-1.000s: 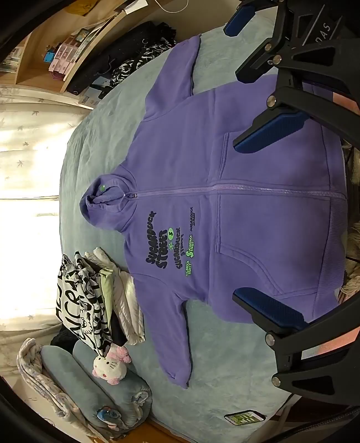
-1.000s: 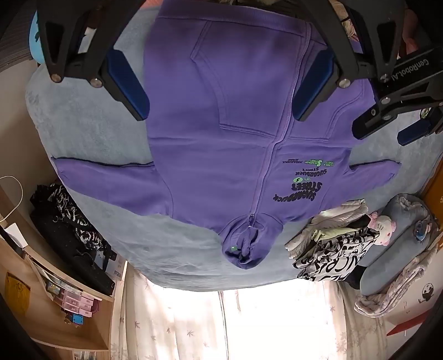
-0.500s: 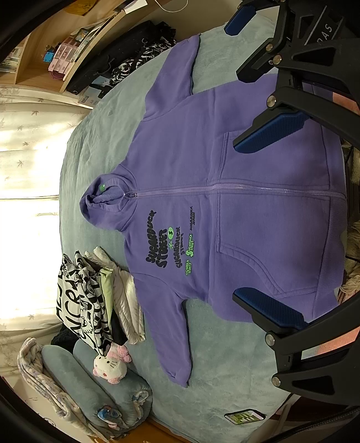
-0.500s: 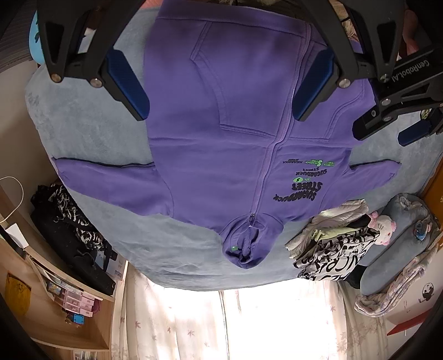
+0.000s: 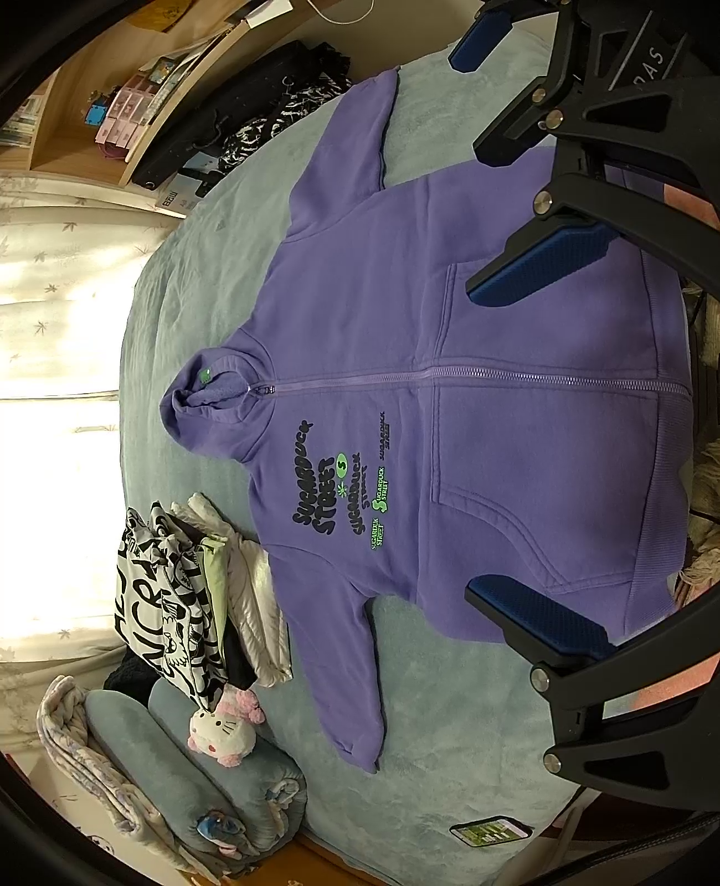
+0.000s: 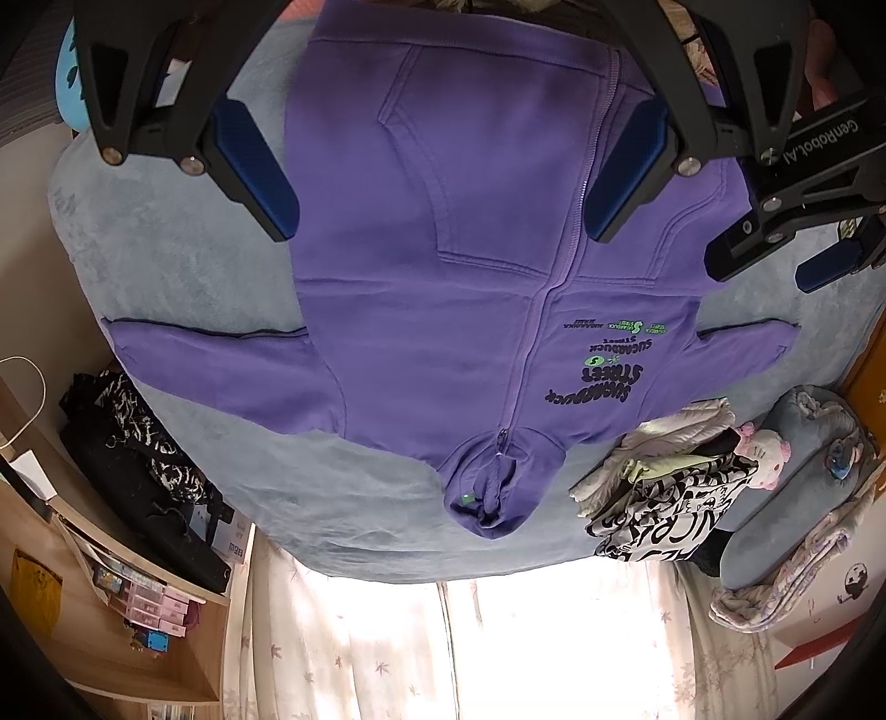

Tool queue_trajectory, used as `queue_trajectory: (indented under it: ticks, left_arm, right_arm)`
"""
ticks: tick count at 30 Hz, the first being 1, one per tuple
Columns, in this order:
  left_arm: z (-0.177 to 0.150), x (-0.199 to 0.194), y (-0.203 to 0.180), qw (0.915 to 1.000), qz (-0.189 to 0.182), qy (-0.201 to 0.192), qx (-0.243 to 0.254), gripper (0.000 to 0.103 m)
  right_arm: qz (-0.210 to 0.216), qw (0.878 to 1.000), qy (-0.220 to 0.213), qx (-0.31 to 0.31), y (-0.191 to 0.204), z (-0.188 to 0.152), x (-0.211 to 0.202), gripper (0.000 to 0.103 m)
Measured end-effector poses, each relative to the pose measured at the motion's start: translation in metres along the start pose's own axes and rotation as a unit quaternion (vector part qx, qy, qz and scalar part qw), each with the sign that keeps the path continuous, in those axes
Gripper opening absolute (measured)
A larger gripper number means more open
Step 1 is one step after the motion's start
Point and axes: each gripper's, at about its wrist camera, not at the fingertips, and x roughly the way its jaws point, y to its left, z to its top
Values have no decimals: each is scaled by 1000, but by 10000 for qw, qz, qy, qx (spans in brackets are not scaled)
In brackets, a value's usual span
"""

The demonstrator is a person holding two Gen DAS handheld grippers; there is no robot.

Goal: Fold large clothes

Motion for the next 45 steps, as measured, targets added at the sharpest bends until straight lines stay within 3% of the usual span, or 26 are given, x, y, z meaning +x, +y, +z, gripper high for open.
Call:
queue_trajectory:
  ticks: [35,45]
  left_arm:
    - [3,-9,-8,9997,-158,-155,49,97]
    - [9,-20,-16,9983,-298,-463,191,97]
  right_arm:
    - [51,9998,-182,-78,-2,7,-9,103]
    - [208,9992,-345,-16,-14,12,-18,103]
